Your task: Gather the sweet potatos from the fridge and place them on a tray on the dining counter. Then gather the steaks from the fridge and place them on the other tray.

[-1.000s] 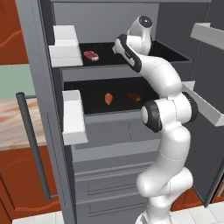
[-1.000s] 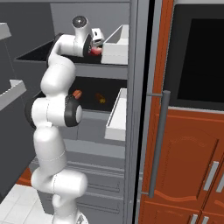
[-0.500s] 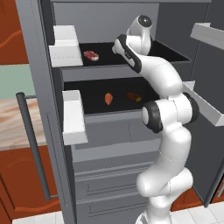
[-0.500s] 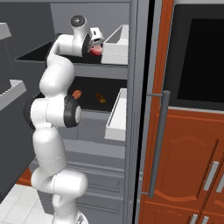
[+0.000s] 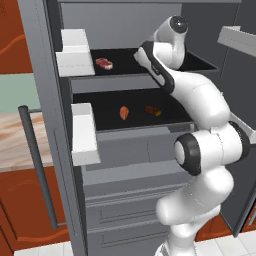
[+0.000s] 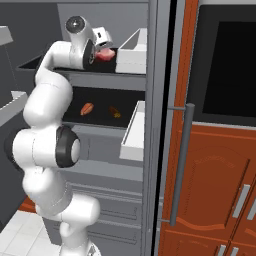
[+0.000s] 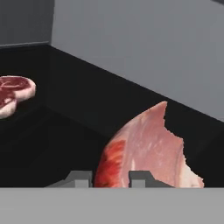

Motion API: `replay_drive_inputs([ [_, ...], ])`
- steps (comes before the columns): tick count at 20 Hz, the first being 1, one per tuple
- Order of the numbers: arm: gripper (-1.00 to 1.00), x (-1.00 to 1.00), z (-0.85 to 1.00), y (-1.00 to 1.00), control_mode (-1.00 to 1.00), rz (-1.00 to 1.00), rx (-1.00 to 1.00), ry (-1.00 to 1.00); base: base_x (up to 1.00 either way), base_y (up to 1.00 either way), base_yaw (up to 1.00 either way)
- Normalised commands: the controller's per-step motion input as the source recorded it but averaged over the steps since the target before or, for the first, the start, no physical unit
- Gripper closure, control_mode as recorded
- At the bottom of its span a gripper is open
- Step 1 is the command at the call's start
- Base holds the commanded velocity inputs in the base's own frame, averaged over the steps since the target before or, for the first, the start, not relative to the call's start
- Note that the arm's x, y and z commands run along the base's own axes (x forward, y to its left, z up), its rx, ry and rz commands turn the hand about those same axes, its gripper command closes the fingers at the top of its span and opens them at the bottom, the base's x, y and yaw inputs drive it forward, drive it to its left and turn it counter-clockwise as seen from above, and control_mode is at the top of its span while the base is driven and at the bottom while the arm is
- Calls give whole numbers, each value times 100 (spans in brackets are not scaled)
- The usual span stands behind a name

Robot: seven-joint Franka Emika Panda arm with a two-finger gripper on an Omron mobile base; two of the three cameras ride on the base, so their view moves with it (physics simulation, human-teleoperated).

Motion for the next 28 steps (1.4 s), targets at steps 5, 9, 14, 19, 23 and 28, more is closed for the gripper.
replay_drive_inputs([
  [5, 100, -100, 6, 0, -100, 1, -3, -4, 0, 0, 0],
  [9, 100, -100, 6, 0, -100, 0, -4, 2, 0, 0, 0],
  [14, 100, -100, 21, -6, -100, 0, -1, 17, 0, 0, 0],
  [19, 100, -100, 1, -7, -100, 0, 0, 19, 0, 0, 0],
  [23, 100, -100, -11, 0, -100, 0, -1, 18, 0, 0, 0],
  [28, 100, -100, -15, 0, -100, 0, -2, 16, 0, 0, 0],
])
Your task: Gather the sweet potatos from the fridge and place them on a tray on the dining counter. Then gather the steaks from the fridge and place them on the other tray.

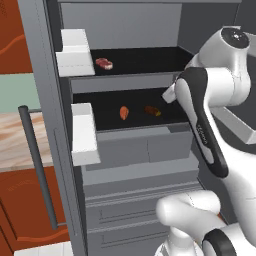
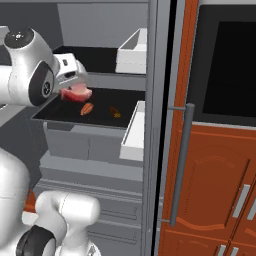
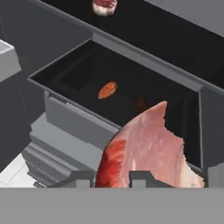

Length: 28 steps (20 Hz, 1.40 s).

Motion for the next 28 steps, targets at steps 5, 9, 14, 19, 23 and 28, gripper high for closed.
replay_drive_inputs([
  [5, 100, -100, -1, 0, -100, 0, -3, 17, 0, 0, 0],
  [9, 100, -90, -2, 0, -100, 0, -7, 14, 0, 0, 0],
  [14, 100, -73, -13, 1, -100, 0, -9, 0, 0, 0, 0],
  [19, 100, -38, 0, 1, 100, 0, -5, 0, -13, 0, 0],
  [23, 100, 0, 0, 0, 100, 0, 0, 0, -96, -20, 6],
  [28, 100, 0, 0, 0, 100, 0, 0, 0, -94, -9, 59],
])
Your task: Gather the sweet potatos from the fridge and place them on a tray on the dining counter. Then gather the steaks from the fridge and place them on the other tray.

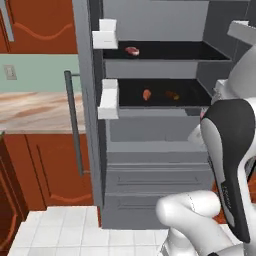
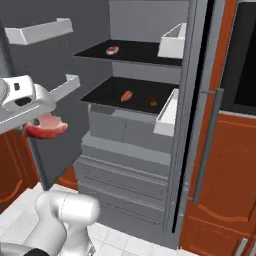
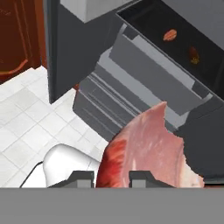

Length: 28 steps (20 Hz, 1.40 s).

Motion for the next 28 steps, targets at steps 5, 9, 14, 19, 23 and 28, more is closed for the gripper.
replay_drive_inputs([
  [5, 100, 0, 0, 0, 100, 0, 0, 0, -56, 0, 98],
  [9, 100, 0, 0, 0, 100, 0, 0, 0, -45, 0, 100],
  [14, 100, 0, 0, 0, 100, 0, 0, 0, -44, 3, 100],
  [19, 100, 0, 0, 0, 100, 0, 0, 0, -26, 3, 100],
  [23, 100, 0, 0, 0, 100, 0, 0, 0, -24, 2, 100],
  [28, 100, 0, 0, 0, 100, 0, 0, 0, -19, 2, 100],
])
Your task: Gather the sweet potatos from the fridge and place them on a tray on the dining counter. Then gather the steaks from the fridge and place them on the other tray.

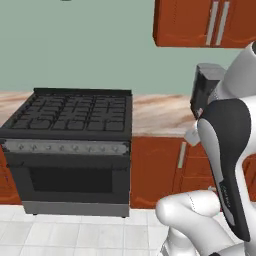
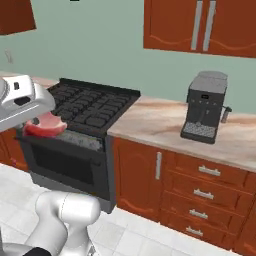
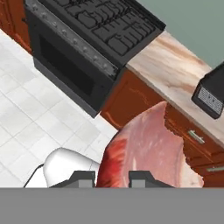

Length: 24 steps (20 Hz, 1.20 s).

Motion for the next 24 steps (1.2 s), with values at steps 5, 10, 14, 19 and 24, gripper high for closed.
replay_drive_inputs([
  [5, 100, 0, 0, 0, 100, 0, 0, 0, -10, 0, 100],
  [10, 100, 0, 0, 0, 100, 0, 0, 0, -13, 0, 100],
  [14, 100, 0, 0, 0, 100, 0, 0, 0, -13, 0, 100],
  [19, 100, 0, 0, 0, 100, 0, 0, 0, -4, 0, 100],
  [24, 100, 0, 0, 0, 100, 0, 0, 0, 0, -24, 92],
])
